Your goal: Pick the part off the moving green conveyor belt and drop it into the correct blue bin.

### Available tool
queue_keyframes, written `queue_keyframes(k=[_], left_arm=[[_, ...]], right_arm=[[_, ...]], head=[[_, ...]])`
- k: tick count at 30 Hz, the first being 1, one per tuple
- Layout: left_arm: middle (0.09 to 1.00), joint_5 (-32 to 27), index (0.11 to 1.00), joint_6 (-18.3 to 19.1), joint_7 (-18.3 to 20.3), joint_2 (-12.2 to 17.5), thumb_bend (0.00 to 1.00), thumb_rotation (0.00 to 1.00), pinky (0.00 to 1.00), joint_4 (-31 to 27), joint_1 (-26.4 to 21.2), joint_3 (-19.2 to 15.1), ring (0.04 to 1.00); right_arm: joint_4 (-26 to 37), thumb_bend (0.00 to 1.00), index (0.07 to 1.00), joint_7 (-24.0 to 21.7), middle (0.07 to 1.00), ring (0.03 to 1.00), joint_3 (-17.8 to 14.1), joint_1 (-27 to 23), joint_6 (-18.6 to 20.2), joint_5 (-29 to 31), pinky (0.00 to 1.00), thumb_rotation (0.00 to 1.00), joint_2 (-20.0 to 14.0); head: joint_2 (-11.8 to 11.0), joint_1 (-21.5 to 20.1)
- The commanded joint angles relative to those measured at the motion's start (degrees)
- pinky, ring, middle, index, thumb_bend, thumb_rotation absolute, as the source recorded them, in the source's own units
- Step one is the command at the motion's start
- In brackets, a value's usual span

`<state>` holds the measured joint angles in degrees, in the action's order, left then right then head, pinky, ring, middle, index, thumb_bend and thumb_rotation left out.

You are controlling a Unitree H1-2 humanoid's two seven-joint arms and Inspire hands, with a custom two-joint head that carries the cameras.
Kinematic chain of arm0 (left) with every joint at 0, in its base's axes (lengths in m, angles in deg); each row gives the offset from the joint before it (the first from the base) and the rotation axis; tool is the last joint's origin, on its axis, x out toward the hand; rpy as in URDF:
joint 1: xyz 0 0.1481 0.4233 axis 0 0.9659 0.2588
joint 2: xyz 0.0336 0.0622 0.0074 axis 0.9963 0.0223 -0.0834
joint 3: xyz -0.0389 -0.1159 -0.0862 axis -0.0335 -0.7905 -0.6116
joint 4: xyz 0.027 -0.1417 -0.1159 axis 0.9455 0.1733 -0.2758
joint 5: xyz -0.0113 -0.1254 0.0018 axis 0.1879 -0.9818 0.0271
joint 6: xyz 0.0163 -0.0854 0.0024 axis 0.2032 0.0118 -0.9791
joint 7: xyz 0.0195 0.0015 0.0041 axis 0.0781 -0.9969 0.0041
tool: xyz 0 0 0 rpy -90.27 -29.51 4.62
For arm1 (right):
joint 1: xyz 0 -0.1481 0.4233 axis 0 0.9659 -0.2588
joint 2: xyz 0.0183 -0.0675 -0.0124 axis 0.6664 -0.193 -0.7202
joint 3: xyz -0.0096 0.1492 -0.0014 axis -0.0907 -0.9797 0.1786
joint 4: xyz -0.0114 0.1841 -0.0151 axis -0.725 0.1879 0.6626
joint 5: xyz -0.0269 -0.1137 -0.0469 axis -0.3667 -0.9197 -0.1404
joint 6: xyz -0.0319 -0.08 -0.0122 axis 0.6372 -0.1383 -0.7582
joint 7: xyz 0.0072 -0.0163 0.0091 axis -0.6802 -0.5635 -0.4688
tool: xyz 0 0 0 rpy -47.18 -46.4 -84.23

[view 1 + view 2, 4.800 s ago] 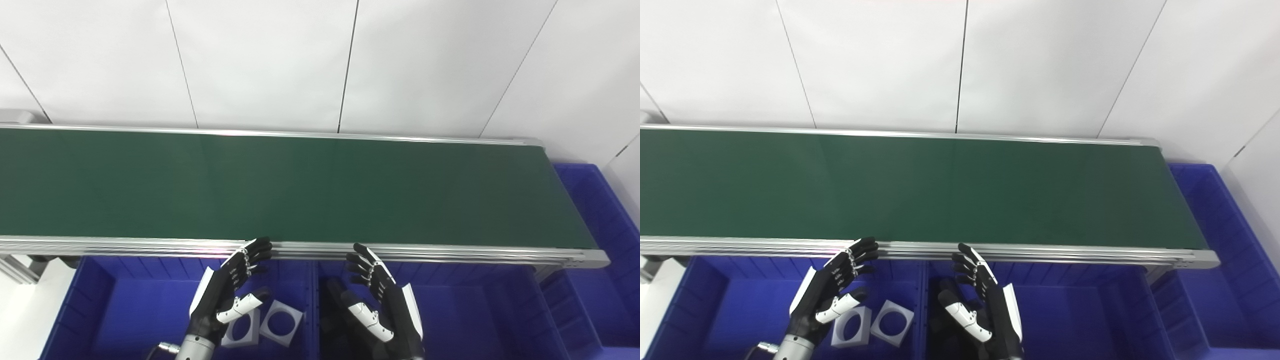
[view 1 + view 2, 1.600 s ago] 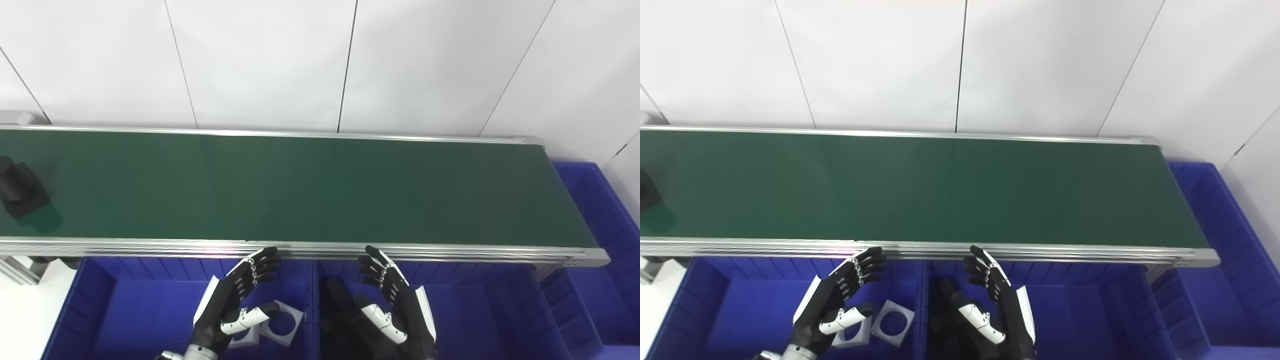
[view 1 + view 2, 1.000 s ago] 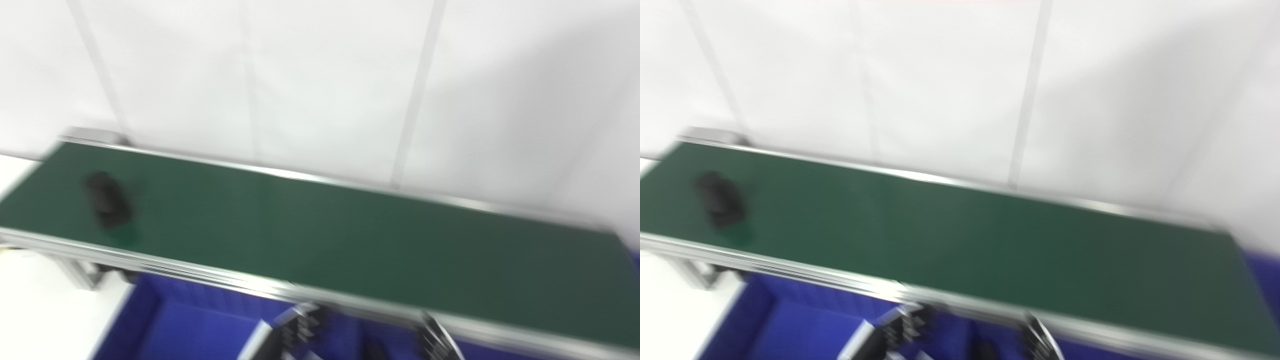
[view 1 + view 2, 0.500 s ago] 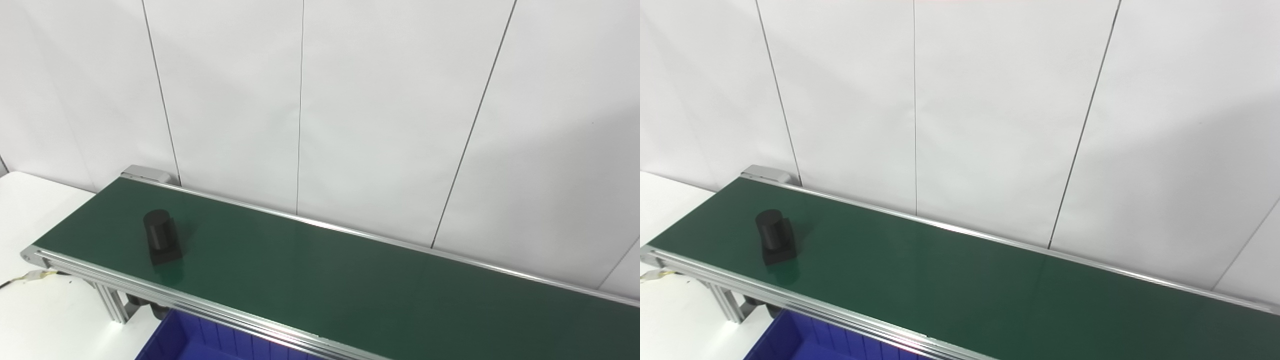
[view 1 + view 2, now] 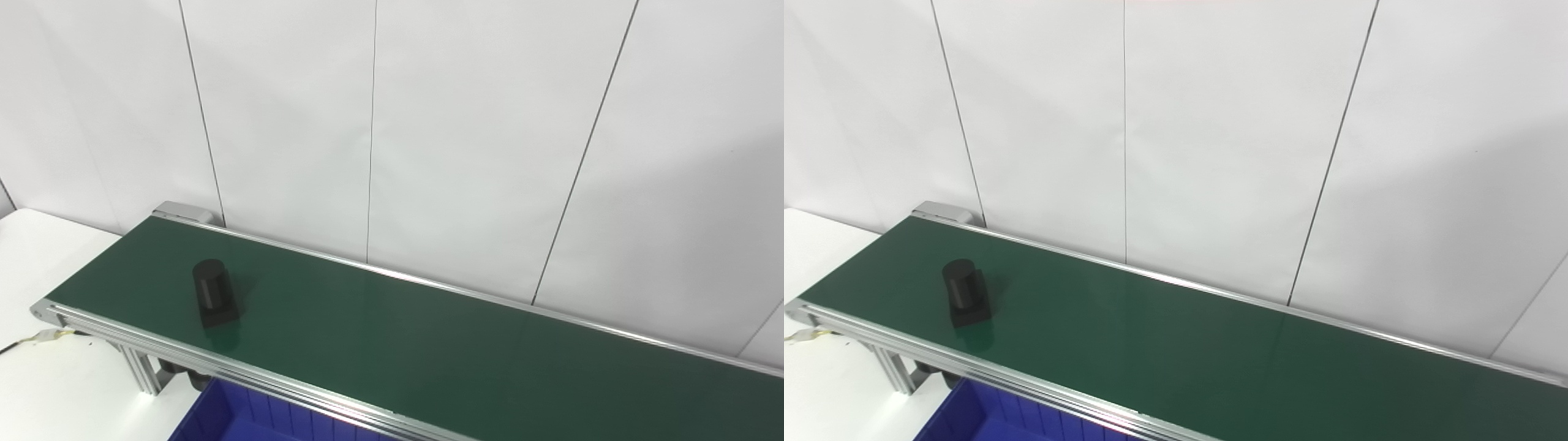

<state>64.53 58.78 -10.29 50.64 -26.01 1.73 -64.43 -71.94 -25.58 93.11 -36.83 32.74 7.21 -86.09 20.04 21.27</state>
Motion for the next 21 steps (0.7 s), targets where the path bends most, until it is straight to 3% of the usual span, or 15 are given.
queue_keyframes(k=[1, 6, 12, 21], left_arm=[[0.799, 0.5, 0.776, -2.2, -1.1, -1.0, 1.0, 0.33, 0.7, -0.6, -1.5, 0.5, 0.765], [0.805, -0.2, 0.784, -2.2, -1.0, -1.2, 0.98, 0.3, 0.71, 0.5, -2.3, 1.1, 0.77], [0.798, -0.1, 0.783, -2.2, -1.4, -1.5, 0.98, 0.31, 0.71, 2.2, -3.3, 1.3, 0.771], [0.791, -0.1, 0.782, -2.2, -2.1, -1.9, 1.0, 0.32, 0.69, 3.6, -4.3, 1.2, 0.758]], right_arm=[[5.1, 0.46, 0.933, -0.7, 0.862, 0.86, -0.4, -0.1, -1.8, 0.1, 0.83, 0.59, 0.0], [14.0, 0.45, 0.93, -1.8, 0.857, 0.849, -0.6, -1.2, 3.9, -0.3, 0.83, 0.57, -1.0], [22.1, 0.52, 0.929, -2.8, 0.87, 0.847, -1.2, -6.8, 10.9, -2.8, 0.81, 0.64, -2.2], [24.1, 0.57, 0.929, -6.2, 0.895, 0.884, -1.5, -19.9, 21.6, -3.0, 0.84, 0.63, -4.3]], head=[[0.0, 0.3], [-0.1, 0.5], [-0.4, 0.6], [-0.6, 0.6]])
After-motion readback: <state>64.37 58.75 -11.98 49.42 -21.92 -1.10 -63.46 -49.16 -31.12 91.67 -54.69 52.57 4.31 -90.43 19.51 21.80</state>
